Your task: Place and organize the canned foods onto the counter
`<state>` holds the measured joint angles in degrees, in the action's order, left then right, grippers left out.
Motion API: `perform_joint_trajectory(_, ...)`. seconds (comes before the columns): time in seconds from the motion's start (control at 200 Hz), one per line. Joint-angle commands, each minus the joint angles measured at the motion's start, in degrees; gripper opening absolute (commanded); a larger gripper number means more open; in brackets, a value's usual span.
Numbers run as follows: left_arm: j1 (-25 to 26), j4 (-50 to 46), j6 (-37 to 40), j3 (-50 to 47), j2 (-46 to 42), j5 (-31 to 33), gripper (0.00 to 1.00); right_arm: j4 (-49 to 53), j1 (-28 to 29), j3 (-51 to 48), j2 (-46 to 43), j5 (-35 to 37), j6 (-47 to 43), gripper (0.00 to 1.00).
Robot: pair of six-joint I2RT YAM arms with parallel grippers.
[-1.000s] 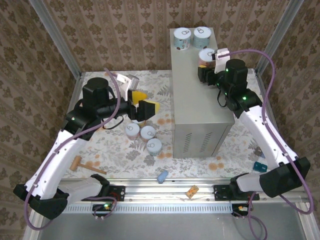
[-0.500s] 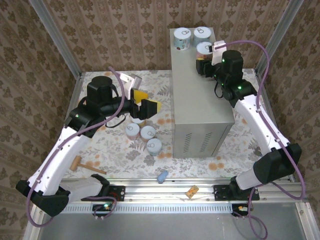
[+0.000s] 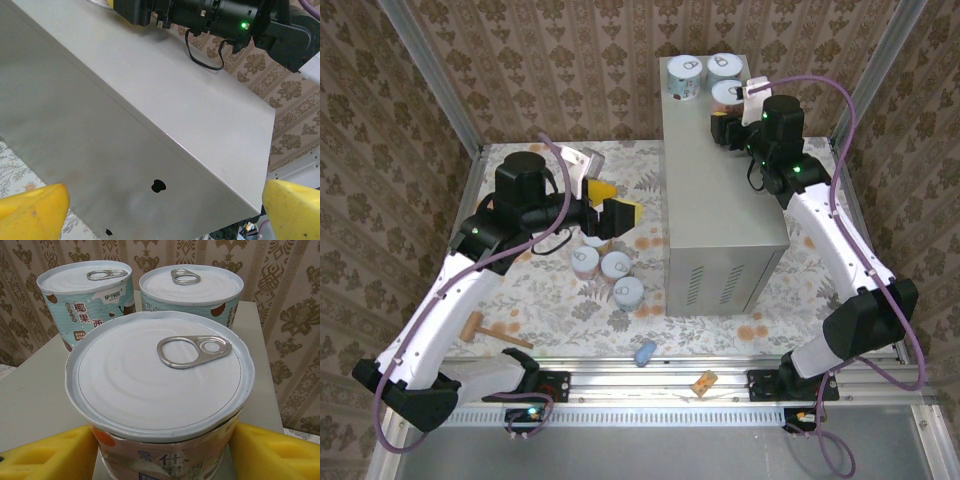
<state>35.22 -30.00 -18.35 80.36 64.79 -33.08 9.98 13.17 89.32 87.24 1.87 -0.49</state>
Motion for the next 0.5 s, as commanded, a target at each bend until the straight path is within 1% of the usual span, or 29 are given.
perform_joint_trajectory(0.0, 0.2, 0.5, 1.2, 1.5, -0.3, 0.4, 1.0, 1.5, -0.6, 1.8, 1.7, -0.7, -1.1, 0.7)
perform_joint_trajectory(0.285, 0.2, 0.6, 0.9, 1.3, -0.4, 0.5, 1.0, 1.5, -0.9, 2.0, 1.8, -1.0, -0.8, 0.72)
perform_joint_trajectory(0.405, 0.2, 0.6, 0.8, 1.3, -0.5, 0.5, 1.0, 1.7, -0.9, 2.1, 1.4, -1.0, -0.8, 0.76)
perform_joint_trajectory(0.495, 0.2, 0.5, 0.8, 1.2, -0.7, 0.6, 1.0, 1.9, -0.9, 2.4, 0.5, -1.1, -0.5, 0.81)
